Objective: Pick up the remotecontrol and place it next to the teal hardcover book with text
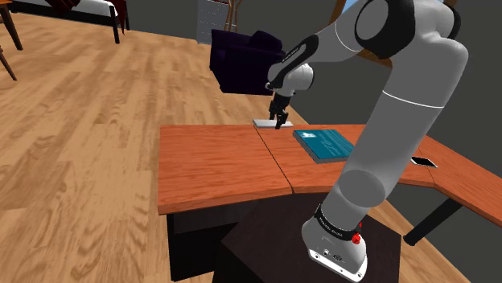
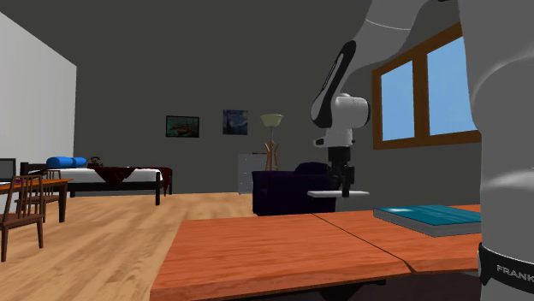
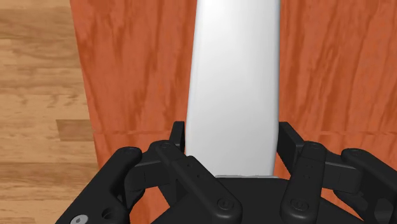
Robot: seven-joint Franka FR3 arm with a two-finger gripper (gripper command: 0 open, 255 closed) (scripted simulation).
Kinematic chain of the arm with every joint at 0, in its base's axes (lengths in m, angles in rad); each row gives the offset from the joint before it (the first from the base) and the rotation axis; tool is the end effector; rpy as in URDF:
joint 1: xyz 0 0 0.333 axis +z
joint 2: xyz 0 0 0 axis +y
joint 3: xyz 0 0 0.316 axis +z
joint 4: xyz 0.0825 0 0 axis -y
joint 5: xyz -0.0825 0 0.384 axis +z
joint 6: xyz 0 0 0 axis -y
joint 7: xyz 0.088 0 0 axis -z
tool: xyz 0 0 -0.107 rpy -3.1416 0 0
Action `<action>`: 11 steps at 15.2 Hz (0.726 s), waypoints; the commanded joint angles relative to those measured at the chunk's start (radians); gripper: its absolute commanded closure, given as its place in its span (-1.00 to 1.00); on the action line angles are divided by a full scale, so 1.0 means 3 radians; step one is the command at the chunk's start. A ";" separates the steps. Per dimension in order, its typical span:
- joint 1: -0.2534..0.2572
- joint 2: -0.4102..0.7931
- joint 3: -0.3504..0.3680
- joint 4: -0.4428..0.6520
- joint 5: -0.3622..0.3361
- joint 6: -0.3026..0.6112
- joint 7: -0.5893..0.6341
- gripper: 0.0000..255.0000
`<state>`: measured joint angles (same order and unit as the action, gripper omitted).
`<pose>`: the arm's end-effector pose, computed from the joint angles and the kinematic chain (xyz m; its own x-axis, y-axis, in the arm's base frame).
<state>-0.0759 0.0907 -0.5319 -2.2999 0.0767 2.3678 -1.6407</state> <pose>0.4266 -0.2956 0.3133 0.5576 0.8301 0.0078 0.8301 -0.5575 -0.0087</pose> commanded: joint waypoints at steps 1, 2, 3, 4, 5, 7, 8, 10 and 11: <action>-0.0012 0.0082 0.0008 -0.0009 0.0066 0.0080 -0.0054 1.00; -0.0017 0.0119 0.0015 -0.0019 0.0098 0.0122 -0.0077 1.00; -0.0022 0.0158 0.0022 -0.0029 0.0130 0.0163 -0.0100 1.00; -0.0028 0.0196 0.0031 -0.0037 0.0164 0.0204 -0.0124 1.00; -0.0035 0.0236 0.0040 -0.0045 0.0198 0.0244 -0.0148 1.00; -0.0050 0.0316 0.0063 -0.0058 0.0269 0.0324 -0.0198 1.00; -0.0059 0.0357 0.0076 -0.0063 0.0306 0.0364 -0.0224 1.00; -0.0079 0.0439 0.0105 -0.0071 0.0381 0.0441 -0.0277 1.00; -0.0090 0.0481 0.0121 -0.0073 0.0419 0.0479 -0.0304 1.00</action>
<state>-0.0992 0.2210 -0.5006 -2.3191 0.1890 2.4965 -1.7221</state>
